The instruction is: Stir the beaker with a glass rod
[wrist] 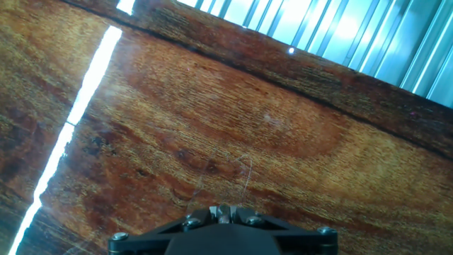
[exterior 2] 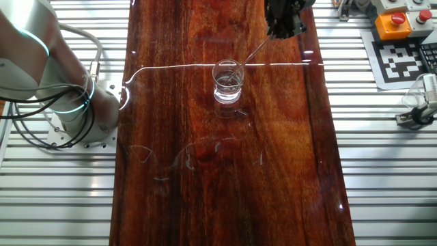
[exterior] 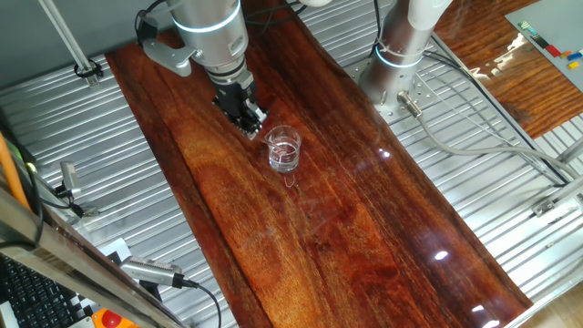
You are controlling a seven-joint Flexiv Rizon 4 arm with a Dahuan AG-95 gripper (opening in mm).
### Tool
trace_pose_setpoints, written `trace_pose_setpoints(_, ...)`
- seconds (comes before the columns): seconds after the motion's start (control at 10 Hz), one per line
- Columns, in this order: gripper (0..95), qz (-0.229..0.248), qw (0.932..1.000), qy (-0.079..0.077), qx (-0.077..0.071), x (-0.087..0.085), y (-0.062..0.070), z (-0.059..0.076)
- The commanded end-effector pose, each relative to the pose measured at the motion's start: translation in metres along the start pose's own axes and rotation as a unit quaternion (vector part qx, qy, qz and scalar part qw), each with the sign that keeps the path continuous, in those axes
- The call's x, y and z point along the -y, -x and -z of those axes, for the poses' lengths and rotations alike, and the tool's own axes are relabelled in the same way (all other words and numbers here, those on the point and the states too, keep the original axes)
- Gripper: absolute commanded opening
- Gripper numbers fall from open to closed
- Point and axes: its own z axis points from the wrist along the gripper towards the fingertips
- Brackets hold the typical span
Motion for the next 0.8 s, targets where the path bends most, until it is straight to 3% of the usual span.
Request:
trace_pose_setpoints(0.1, 0.0, 0.001, 1.0000, 0.001, 0.001, 0.0003, 0.0002, -0.0005)
trace_pose_setpoints(0.2, 19.0, 0.002, 1.0000, 0.001, 0.001, 0.0003, 0.0002, -0.0005)
trace_pose_setpoints(0.8, 19.0, 0.004, 1.0000, 0.001, 0.003, 0.0002, 0.0003, -0.0006)
